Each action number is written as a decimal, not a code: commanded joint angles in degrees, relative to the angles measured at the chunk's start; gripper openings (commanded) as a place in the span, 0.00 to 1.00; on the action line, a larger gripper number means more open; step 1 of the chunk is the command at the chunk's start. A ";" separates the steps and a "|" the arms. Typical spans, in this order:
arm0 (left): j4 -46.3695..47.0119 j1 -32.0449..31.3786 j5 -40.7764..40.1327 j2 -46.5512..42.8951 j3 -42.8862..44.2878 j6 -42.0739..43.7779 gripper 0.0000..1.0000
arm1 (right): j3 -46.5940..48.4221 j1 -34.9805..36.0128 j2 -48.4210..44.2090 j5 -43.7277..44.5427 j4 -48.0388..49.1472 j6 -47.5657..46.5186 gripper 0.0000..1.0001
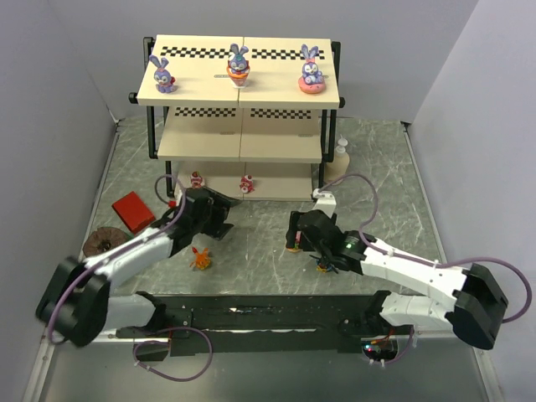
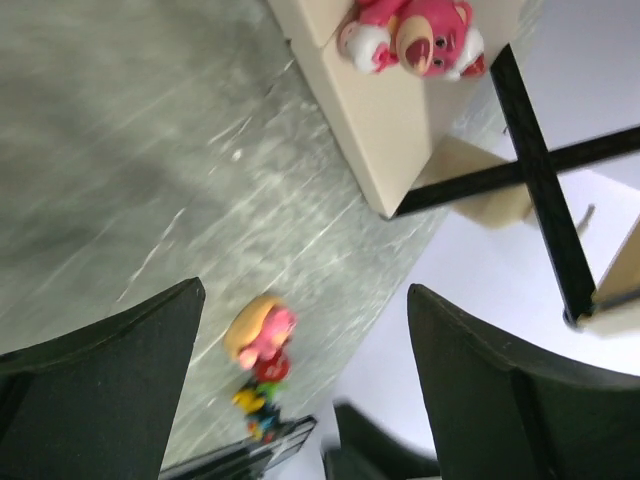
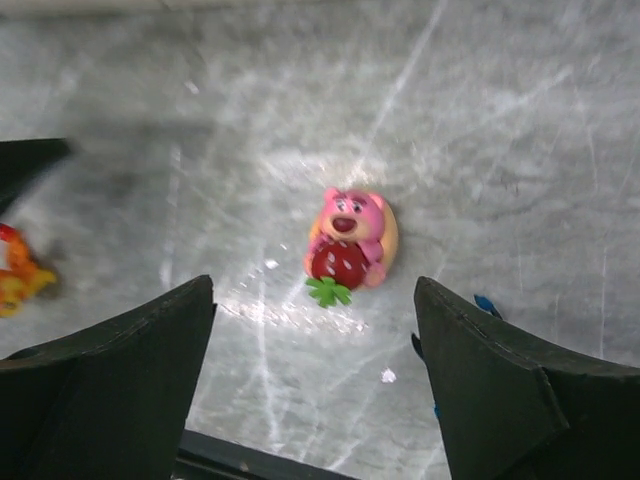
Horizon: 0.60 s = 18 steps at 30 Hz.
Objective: Place and organize the plastic toys onto the shelf
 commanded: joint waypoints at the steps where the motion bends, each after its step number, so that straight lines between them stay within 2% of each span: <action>1: -10.42 -0.06 -5.81 -11.94 0.24 7.17 0.88 | 2.09 0.17 3.25 -1.55 -3.19 1.28 0.84; 7: -24.74 0.03 -13.47 -26.80 4.37 18.25 0.91 | 2.26 0.35 7.12 -2.78 -1.87 0.68 0.81; 11: -30.46 0.03 -19.80 -35.67 6.92 23.35 0.99 | 3.40 0.53 10.02 -2.69 -1.96 0.85 0.79; 18: -36.01 0.03 -29.73 -43.25 10.09 29.86 0.96 | 5.07 0.79 12.92 -2.43 -2.75 1.90 0.71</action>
